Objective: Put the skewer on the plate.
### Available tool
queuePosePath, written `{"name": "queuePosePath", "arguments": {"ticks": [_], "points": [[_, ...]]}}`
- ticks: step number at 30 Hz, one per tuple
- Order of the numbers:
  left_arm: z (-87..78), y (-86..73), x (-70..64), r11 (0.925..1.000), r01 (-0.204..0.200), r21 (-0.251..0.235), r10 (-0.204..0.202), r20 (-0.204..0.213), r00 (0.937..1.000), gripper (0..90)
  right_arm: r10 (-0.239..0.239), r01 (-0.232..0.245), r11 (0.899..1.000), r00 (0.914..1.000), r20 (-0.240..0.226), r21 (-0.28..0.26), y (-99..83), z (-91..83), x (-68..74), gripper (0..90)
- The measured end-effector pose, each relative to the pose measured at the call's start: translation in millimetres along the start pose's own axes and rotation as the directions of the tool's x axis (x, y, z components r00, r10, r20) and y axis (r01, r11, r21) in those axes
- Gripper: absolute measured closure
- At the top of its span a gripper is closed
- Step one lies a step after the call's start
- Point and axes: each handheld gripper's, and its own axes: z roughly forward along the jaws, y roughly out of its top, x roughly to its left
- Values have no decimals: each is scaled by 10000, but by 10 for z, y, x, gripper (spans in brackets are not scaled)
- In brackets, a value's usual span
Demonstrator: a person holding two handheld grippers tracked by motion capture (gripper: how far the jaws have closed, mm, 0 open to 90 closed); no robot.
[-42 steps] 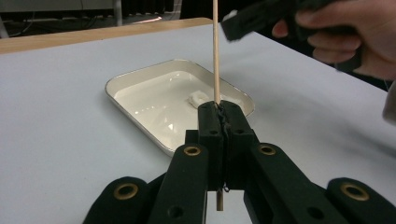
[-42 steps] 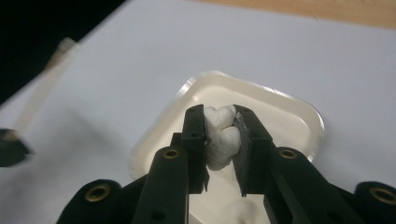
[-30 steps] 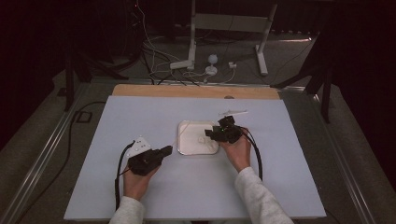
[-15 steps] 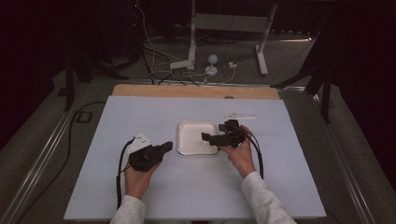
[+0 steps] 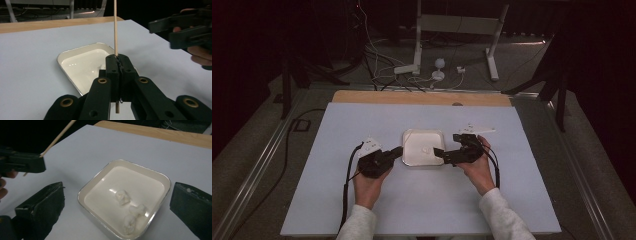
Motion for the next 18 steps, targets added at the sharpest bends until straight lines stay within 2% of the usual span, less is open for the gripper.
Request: {"name": "queuePosePath", "arguments": {"ticks": [7, 10, 18], "points": [[123, 22, -32, 9998, 124, 177, -121, -158, 9998, 891, -423, 425, 9990, 9989, 178, -136, -56, -168, 5, 0], [168, 20, -32, 9992, 313, 239, -307, -260, 9992, 891, -470, 476, 9987, 9985, 288, -207, -80, -226, -2, 0], [267, 1, -33, 9975, 510, 480, -481, -596, 9971, 891, -496, 525, 9971, 9973, 542, -545, -157, -402, -34, 0]]}}
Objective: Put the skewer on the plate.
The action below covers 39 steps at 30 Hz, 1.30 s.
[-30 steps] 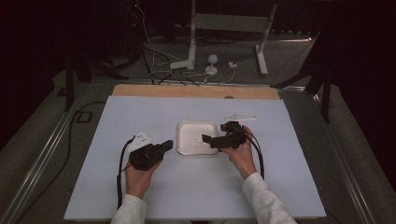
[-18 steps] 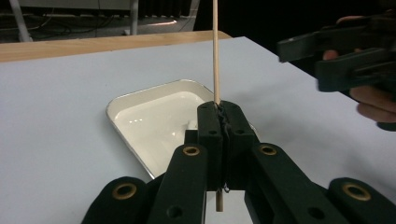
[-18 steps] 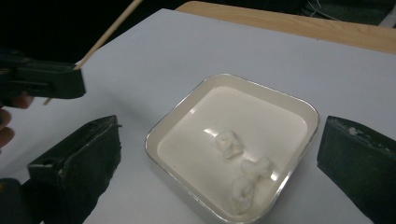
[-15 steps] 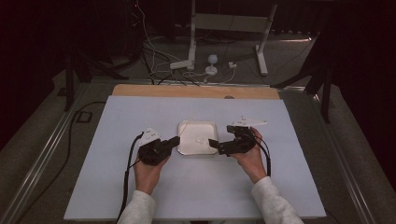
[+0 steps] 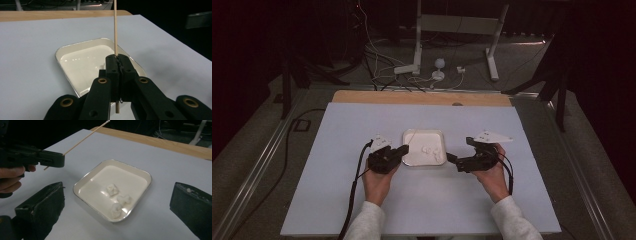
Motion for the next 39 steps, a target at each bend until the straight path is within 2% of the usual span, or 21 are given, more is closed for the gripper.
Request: {"name": "queuePosePath", "arguments": {"ticks": [13, 18, 23, 35, 39], "points": [[168, -33, -50, 9997, 122, 205, -109, -600, 9981, 888, 140, -125, 9994, 9989, 451, -336, -136, -273, -81, 0], [244, -66, -60, 9990, 272, 360, -245, -746, 9969, 888, 351, -327, 9980, 9984, 441, -534, -212, -366, -94, 0], [311, -105, -57, 9976, 372, 585, -318, -900, 9954, 887, 365, -343, 9987, 9977, 572, -382, -300, -397, -104, 0], [444, -216, 7, 9874, 737, 1399, -540, -1401, 9887, 884, 528, -494, 9972, 9968, 605, -565, -325, -495, -122, 0], [474, -220, 6, 9839, 1141, 1377, -937, -1465, 9848, 869, 534, -499, 9971, 9967, 618, -574, -327, -497, -127, 0]]}}
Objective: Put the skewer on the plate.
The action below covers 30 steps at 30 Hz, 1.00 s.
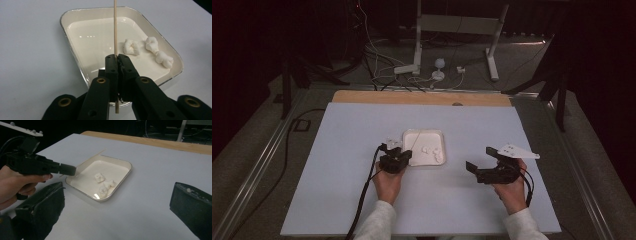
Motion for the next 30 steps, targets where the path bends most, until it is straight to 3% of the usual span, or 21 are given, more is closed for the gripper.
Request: {"name": "queuePosePath", "arguments": {"ticks": [4, 7, 10, 17, 23, 30], "points": [[-2, 19, -64, 9997, 136, -213, -126, 498, 9987, 715, 47, -47, 10000, 10000, -31, -31, 3, 1, 3, 0], [-6, 29, -91, 9988, 175, -462, -125, 1057, 9943, 587, 42, -42, 10000, 10000, -48, -21, 1, 4, 6, 0], [-28, 44, -94, 9980, 151, -612, -67, 1347, 9909, 493, 44, -44, 10000, 10000, -27, -33, -3, 1, 1, 0], [-166, 117, -114, 9948, -210, -996, 359, 1503, 9880, 292, 78, -78, 9999, 10000, 0, -98, -10, -8, -11, 0], [-363, 169, -87, 9875, -531, -1487, 785, 1708, 9822, 195, 10, -10, 9999, 10000, 31, -161, -19, -27, -14, 0], [-673, 182, 69, 9765, -807, -1999, 1140, 1610, 9803, 128, -90, 95, 9997, 9998, 172, -244, -37, -68, -23, 0]]}}
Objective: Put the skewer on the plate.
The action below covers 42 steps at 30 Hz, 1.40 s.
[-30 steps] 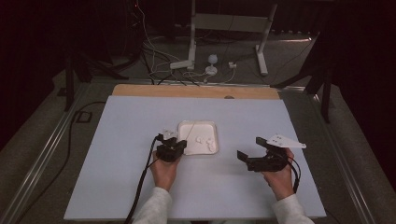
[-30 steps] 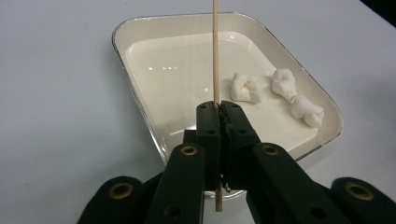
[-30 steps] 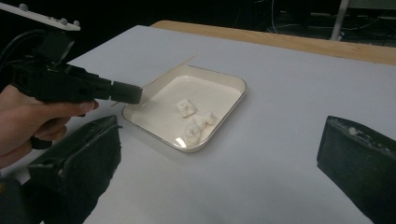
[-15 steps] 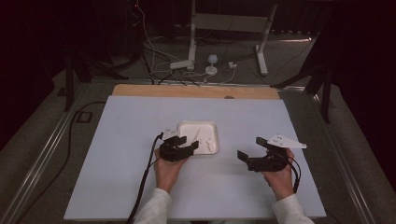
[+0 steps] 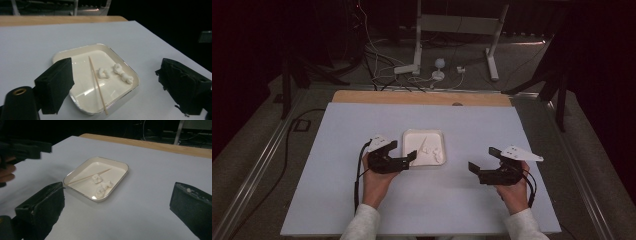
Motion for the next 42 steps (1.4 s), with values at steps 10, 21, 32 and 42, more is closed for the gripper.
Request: {"name": "queuePosePath", "arguments": {"ticks": [10, 21, 32, 42], "points": [[-459, -26, 145, 9968, -570, -566, 570, -4, 9984, 13, -100, 102, 9999, 9999, 140, -114, -77, -74, -36, 0], [-861, -184, 294, 9887, -997, -1118, 919, -736, 9930, 5, -43, 51, 9997, 9994, 337, -231, -182, -134, -100, 0], [-1020, -313, 392, 9831, -1015, -1525, 825, -1258, 9886, 4, 72, -58, 9993, 9992, 394, -370, -248, -154, -124, 0], [-1125, -335, 479, 9787, -813, -1886, 506, -1619, 9855, 4, 238, -198, 9979, 9976, 657, -614, -312, -234, -196, 0]]}}
